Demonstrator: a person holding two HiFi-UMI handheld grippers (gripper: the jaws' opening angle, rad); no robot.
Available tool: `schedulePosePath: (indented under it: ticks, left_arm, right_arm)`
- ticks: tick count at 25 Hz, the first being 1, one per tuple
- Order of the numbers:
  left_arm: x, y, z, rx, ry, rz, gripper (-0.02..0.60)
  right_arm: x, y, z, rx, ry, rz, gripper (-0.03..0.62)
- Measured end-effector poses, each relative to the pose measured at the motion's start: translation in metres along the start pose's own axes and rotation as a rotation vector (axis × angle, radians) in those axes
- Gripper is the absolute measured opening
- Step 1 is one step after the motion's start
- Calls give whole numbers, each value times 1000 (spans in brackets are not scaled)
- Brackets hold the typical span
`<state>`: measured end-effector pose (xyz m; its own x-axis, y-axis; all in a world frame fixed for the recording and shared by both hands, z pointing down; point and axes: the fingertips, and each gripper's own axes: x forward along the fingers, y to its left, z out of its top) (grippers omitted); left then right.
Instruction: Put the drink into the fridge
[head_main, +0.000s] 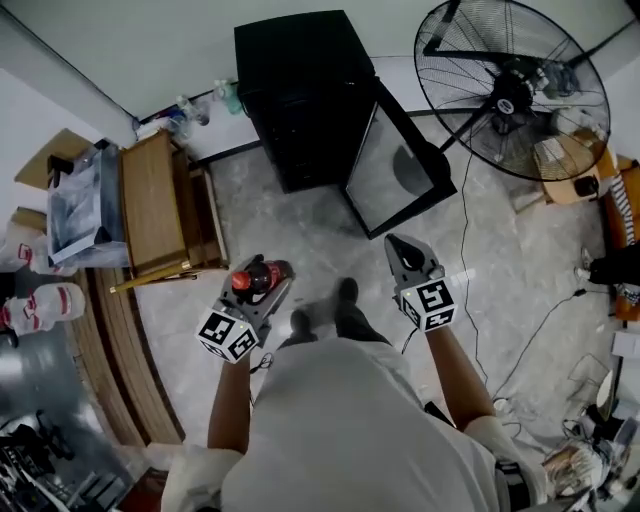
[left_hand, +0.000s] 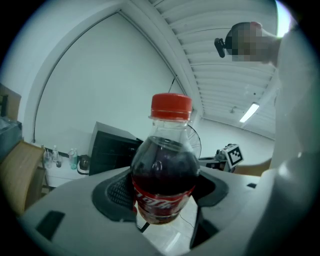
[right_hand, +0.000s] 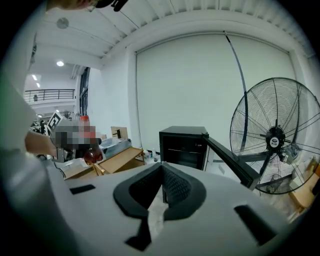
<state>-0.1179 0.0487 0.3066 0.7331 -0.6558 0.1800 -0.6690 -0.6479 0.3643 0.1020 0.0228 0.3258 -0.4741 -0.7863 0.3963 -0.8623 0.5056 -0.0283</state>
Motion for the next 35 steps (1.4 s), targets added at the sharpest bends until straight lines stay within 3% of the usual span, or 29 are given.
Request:
schedulePosePath:
  ticks: [7, 15, 23, 35]
  left_arm:
    - [55, 15, 11, -10, -15, 72, 307]
    - [98, 33, 23, 28, -48, 118, 307]
    - [126, 68, 16, 13, -17, 125, 307]
    - [186, 188, -26, 70, 46, 41, 307]
  right_arm:
    - [48, -47, 15, -25, -4, 107, -5]
    - [92, -70, 14, -26, -14, 192, -5]
    - [143, -79, 8, -10, -5, 174, -5]
    - [269, -92, -46, -28, -19, 90, -5]
